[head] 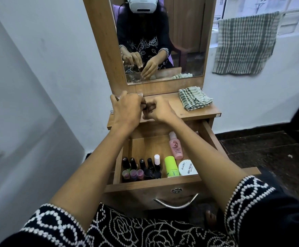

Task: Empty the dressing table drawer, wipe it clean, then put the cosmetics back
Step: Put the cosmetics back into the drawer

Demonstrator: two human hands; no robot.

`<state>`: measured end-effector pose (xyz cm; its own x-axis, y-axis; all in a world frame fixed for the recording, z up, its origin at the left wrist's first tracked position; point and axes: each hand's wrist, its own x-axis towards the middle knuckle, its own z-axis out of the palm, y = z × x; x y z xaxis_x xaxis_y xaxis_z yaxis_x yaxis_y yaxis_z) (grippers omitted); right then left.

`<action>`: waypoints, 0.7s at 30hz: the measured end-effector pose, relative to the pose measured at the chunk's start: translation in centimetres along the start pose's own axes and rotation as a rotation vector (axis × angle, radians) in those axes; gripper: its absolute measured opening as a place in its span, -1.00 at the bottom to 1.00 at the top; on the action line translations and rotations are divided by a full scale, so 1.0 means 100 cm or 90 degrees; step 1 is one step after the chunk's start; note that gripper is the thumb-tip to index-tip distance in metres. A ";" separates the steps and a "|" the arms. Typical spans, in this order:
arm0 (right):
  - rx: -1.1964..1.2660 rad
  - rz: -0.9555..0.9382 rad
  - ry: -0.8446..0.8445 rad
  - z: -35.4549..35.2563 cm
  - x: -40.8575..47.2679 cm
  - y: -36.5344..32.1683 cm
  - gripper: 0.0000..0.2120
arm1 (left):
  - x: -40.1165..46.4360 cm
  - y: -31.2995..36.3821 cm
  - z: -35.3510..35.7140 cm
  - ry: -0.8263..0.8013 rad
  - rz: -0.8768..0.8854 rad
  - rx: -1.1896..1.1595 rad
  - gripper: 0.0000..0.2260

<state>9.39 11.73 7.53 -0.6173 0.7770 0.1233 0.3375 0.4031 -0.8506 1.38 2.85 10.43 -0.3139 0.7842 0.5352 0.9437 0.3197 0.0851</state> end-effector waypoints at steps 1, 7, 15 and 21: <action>0.004 -0.011 -0.003 -0.005 -0.006 -0.001 -0.91 | -0.002 0.003 -0.006 0.000 0.014 0.008 -0.83; -0.009 -0.041 -0.067 -0.037 -0.074 0.001 -0.77 | -0.036 0.025 -0.039 -0.077 0.166 0.019 -0.84; 0.001 0.021 -0.113 -0.019 -0.130 0.031 -0.77 | -0.099 0.028 -0.029 -0.229 0.241 0.044 -0.81; -0.039 0.016 -0.134 0.002 -0.132 0.042 -0.75 | -0.117 0.015 -0.007 -0.283 0.195 0.078 -0.76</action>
<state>18.84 3.07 2.25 -0.7408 0.6716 -0.0131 0.3938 0.4185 -0.8184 6.50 -6.22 4.94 -0.0662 0.9915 0.1122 0.9880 0.0809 -0.1314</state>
